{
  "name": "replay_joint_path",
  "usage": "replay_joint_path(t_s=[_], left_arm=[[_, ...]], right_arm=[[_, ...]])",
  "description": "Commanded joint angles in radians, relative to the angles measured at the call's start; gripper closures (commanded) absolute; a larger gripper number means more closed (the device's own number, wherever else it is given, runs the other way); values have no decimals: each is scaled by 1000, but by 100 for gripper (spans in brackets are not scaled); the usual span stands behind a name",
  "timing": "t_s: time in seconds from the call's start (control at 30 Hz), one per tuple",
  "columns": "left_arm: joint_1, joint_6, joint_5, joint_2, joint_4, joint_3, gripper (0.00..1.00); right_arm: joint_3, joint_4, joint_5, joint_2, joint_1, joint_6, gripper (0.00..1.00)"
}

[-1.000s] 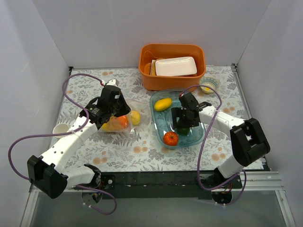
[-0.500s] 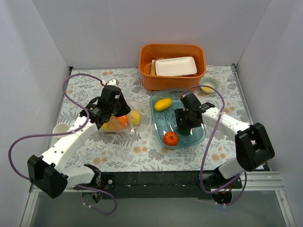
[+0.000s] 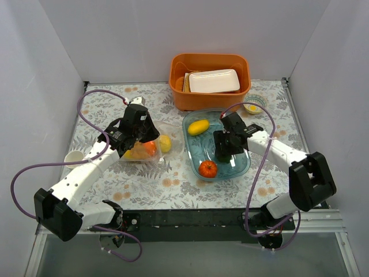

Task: Place the food in the zip-top bag and seal the zipper
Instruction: Pick up the fake fruit from the bin.

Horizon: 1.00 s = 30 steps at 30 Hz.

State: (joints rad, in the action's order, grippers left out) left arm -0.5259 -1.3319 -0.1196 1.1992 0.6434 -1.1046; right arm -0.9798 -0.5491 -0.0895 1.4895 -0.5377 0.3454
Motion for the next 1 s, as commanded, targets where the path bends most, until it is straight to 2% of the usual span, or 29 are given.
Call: replay_joint_path(t_s=[0.0,0.23,0.43,0.6,0.97], left_arm=[[-3,0,-3,-18,-2,-28,100],[-3,7,0,-12,1,-43,100],[-3,2,14,-12,-5,-35,100],[-3,-1,20,-13,-7,-37,100],[-3,-7,41,-9,-7,-49,100]], right_arm=[[-66,15,42,-89,2,29,65],[-95,90,214,-149,-5,70,65],[-82,276,379,-167,-10,158,65],[-108,425,465,-89,-53,239,65],[-201,584,522,95,-185,329,66]])
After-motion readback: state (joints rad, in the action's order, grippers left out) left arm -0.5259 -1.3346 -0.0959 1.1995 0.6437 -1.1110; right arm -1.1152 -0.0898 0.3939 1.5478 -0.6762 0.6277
